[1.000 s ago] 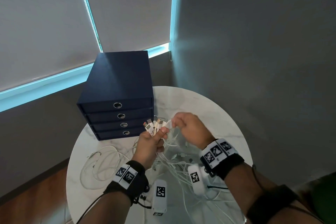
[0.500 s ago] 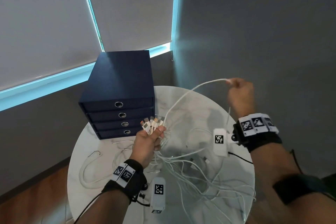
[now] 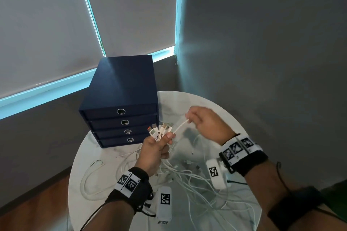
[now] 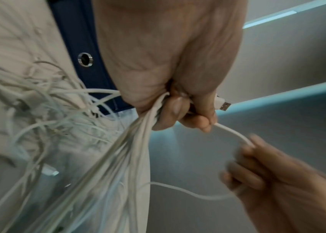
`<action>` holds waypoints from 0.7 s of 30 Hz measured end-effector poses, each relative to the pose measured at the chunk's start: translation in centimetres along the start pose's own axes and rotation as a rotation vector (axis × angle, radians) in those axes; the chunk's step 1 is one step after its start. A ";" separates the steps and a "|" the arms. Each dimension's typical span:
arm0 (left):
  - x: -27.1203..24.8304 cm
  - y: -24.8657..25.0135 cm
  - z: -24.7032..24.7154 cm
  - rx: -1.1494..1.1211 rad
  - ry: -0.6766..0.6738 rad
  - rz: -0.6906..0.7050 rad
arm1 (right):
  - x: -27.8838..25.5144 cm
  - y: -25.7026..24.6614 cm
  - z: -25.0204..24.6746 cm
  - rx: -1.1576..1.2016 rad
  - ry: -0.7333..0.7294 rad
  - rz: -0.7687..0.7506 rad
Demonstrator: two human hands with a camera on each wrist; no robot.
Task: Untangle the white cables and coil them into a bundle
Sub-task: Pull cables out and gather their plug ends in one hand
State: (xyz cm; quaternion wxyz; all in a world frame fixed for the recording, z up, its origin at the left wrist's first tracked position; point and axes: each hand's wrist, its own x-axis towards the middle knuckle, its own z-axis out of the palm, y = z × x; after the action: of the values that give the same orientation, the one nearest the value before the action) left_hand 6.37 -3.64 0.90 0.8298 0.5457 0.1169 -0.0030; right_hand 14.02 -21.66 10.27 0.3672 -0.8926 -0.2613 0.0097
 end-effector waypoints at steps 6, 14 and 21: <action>0.3 -1.2 -3.5 -0.187 0.092 -0.115 | 3.1 1.0 -8.1 0.400 0.626 0.162; 0.5 -1.2 -4.7 -0.196 0.175 -0.133 | 2.3 4.2 -14.6 0.787 1.192 0.425; 0.6 -0.9 -4.9 -0.198 0.187 -0.106 | -0.2 9.3 -15.7 0.341 1.129 0.630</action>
State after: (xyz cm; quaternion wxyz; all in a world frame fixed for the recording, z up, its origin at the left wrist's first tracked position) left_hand 5.94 0.48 -1.86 0.8637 0.4520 0.2222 0.0157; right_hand 21.39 -37.50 15.52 0.5630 -0.7240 0.2492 -0.3109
